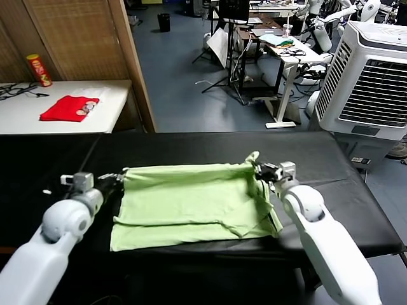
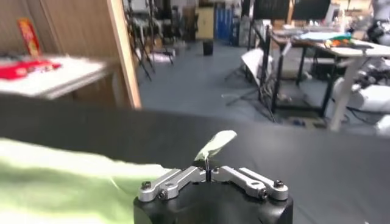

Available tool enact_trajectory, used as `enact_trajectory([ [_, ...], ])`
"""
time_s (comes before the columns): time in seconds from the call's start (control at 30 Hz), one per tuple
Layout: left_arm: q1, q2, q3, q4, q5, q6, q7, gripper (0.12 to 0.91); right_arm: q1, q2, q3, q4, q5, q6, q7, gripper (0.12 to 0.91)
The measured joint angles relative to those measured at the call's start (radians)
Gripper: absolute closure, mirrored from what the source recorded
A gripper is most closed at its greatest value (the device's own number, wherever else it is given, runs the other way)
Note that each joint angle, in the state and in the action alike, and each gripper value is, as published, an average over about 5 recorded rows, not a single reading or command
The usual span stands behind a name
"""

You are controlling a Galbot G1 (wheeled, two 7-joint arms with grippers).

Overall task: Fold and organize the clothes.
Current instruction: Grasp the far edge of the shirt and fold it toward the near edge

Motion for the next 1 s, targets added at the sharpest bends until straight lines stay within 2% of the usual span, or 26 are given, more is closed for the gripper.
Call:
enact_trajectory([
  [0.3,0.230,0.024,-0.115,-0.125,0.008,-0.022,0.005,0.904,-0.125,-0.044,0.018,0.151,-0.005,-0.093,0.028,0.904],
  [0.53,0.329,0.006,-0.145,-0.170,0.044,-0.021,0.007,0.904,-0.166,-0.053,0.024,0.203,-0.006,-0.122,0.053,0.898],
  [0.63,0.353,-0.004,-0.148,-0.180,0.060,-0.010,0.006,0.904,-0.177,-0.052,0.029,0.215,-0.004,-0.122,0.056,0.813],
  [0.73,0.374,-0.012,-0.154,-0.190,0.069,0.007,0.002,0.902,-0.192,-0.055,0.039,0.230,-0.002,-0.122,0.061,0.658],
  [0.8,0.386,-0.015,-0.160,-0.199,0.074,0.018,0.000,0.872,-0.207,-0.059,0.050,0.245,0.003,-0.122,0.063,0.540],
  [0.9,0.402,-0.018,-0.170,-0.213,0.079,0.031,-0.002,0.762,-0.237,-0.067,0.076,0.274,0.022,-0.122,0.058,0.374],
  [1.0,0.405,-0.023,-0.182,-0.226,0.078,0.040,-0.003,0.611,-0.264,-0.069,0.110,0.299,0.044,-0.122,0.041,0.261],
])
